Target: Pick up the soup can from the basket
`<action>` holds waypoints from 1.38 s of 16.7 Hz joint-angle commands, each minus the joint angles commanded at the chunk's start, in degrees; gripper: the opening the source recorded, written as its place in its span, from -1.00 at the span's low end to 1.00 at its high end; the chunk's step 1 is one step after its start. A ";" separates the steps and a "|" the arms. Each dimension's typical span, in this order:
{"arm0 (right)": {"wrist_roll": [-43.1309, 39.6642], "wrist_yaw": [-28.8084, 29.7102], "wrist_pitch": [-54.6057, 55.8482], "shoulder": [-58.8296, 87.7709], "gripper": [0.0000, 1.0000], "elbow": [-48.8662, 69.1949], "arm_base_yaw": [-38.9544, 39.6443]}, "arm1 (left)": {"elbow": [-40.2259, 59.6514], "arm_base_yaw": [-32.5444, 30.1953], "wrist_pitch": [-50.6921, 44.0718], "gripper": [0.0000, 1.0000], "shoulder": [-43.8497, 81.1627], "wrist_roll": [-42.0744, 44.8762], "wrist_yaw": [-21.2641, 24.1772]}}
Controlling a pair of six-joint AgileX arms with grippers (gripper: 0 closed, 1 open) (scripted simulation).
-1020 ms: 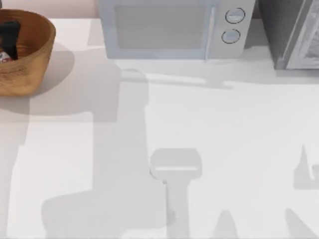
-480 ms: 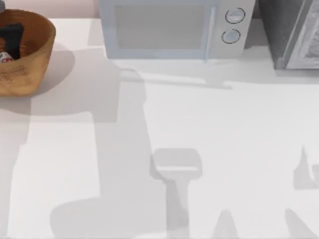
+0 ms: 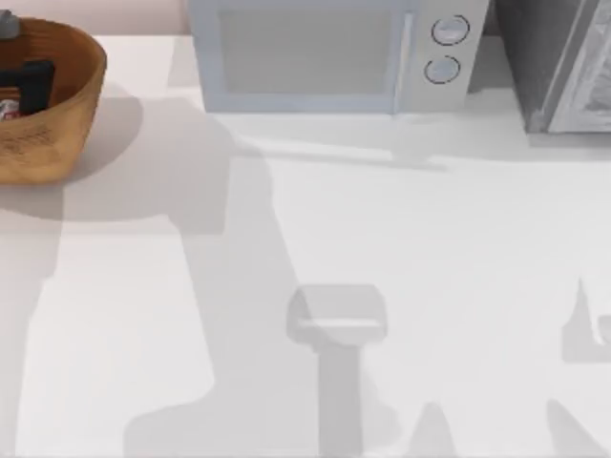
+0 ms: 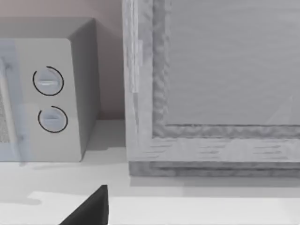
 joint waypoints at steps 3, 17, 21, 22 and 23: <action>0.00 0.00 0.00 0.00 1.00 0.00 0.00 | 0.00 0.00 0.00 0.85 0.00 0.00 0.00; 0.00 0.00 0.00 0.00 1.00 0.00 0.00 | 0.00 0.00 0.00 -1.00 0.00 0.00 0.00; 0.00 0.00 0.00 0.00 1.00 0.00 0.00 | 0.00 0.00 0.00 -1.00 0.00 0.00 0.00; 0.00 0.00 0.00 0.00 1.00 0.00 0.00 | 0.00 0.00 0.00 -1.00 0.00 0.00 0.00; 0.00 0.00 0.00 0.00 1.00 0.00 0.00 | 0.00 0.00 0.00 -1.00 0.00 0.00 0.00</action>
